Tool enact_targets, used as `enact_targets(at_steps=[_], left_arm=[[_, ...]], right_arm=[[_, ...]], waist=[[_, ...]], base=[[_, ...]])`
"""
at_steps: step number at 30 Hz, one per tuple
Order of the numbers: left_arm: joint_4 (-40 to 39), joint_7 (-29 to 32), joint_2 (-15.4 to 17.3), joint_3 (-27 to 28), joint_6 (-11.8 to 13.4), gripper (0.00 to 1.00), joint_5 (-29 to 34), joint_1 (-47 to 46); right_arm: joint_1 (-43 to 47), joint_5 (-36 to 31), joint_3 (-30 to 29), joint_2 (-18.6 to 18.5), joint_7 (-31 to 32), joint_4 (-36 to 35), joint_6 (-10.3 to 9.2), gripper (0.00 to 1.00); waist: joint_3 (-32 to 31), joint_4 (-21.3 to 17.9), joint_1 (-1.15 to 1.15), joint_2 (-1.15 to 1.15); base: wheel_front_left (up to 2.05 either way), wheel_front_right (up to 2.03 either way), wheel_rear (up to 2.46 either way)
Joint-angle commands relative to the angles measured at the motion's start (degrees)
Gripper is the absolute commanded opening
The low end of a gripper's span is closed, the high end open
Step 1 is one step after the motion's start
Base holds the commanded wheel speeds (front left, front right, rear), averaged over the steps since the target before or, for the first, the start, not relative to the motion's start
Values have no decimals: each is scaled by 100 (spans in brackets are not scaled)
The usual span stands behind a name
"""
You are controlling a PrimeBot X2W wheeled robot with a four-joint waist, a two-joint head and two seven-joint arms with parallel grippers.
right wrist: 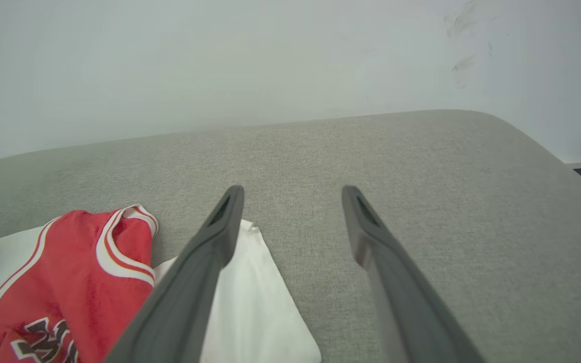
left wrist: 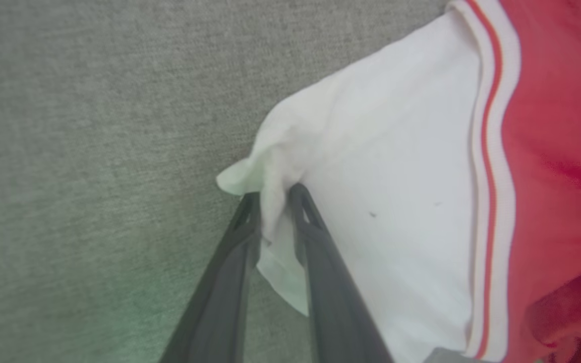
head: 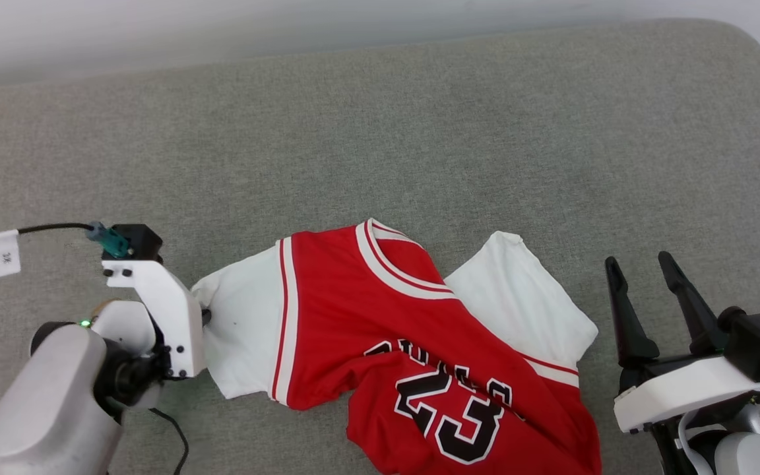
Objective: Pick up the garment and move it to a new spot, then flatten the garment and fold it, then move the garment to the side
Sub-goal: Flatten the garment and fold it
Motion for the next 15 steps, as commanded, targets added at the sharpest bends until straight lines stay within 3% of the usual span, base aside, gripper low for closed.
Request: enact_targets(at_steps=[1,7,15], left_arm=[[186,-101,-267,-200,13,0,50,391],[-86,-1136,-291,-11,133,0,343,368],[-908,-1945,-397,-2,248,0,631,469]], right_arm=[[-80,18,-13,6,12,27,-4,100],[-111,351,-114,6,503,251,-4,100],[-641,826,-318,-467,2135,1159,-3,100]], waist=[[-68,41,0,0],[-318,286,0,0],[-421,790,0,0]], base=[[0,0,0],[0,0,0],[0,0,0]])
